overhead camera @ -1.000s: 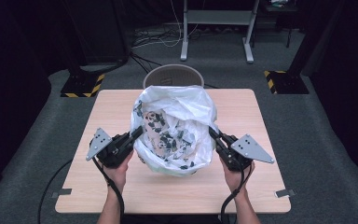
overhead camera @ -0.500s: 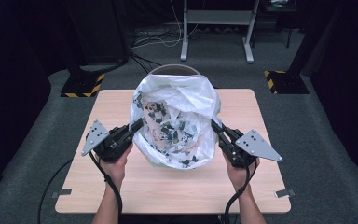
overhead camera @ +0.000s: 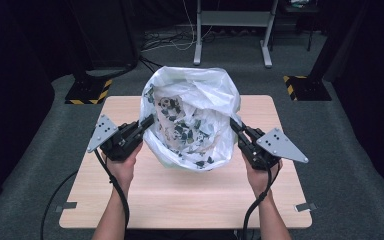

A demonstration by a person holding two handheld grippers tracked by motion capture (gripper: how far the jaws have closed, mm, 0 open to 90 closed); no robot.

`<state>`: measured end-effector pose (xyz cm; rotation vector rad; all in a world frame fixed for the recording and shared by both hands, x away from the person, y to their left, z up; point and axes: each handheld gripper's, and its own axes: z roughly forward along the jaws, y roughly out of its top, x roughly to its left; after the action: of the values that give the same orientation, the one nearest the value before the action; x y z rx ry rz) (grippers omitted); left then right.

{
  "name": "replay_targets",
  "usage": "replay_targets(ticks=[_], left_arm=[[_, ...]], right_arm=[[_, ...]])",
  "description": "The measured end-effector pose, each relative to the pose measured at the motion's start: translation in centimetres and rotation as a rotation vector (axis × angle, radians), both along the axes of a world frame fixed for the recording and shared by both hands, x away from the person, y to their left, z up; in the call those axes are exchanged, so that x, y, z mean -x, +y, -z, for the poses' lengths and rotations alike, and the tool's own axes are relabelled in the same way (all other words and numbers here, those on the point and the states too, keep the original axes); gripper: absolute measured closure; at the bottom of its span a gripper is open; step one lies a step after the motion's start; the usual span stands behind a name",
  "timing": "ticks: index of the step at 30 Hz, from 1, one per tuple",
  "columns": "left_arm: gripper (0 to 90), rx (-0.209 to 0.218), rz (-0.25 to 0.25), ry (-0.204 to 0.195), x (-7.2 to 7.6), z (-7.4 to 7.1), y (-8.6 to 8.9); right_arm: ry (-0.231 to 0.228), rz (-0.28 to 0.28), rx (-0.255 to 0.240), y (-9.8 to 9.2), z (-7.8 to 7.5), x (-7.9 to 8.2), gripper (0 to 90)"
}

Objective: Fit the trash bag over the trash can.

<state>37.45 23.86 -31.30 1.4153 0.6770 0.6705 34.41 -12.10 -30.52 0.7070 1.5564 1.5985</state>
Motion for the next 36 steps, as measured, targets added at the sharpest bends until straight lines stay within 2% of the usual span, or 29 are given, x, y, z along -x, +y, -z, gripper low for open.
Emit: replay_targets(ticks=[5, 24, 31, 36], left_arm=[[86.6, -0.024, -0.008, -0.005, -0.9, -1.0, -0.2], [86.6, -0.045, -0.015, 0.061, -7.2, -4.9, -0.7], [86.6, -0.081, -0.035, 0.072, -9.1, -5.9, -1.5], [86.6, -0.088, -0.047, 0.084, -10.4, -6.6, -1.9]], right_arm=[[0.003, 0.008, 0.004, -0.1, -0.9, -0.9, 89.0], [0.009, 0.059, -0.003, -0.6, -4.3, -5.1, 89.0], [0.012, 0.084, -0.007, -1.0, -5.5, -6.7, 89.0], [0.013, 0.095, -0.017, -1.1, -6.5, -7.8, 89.0]])
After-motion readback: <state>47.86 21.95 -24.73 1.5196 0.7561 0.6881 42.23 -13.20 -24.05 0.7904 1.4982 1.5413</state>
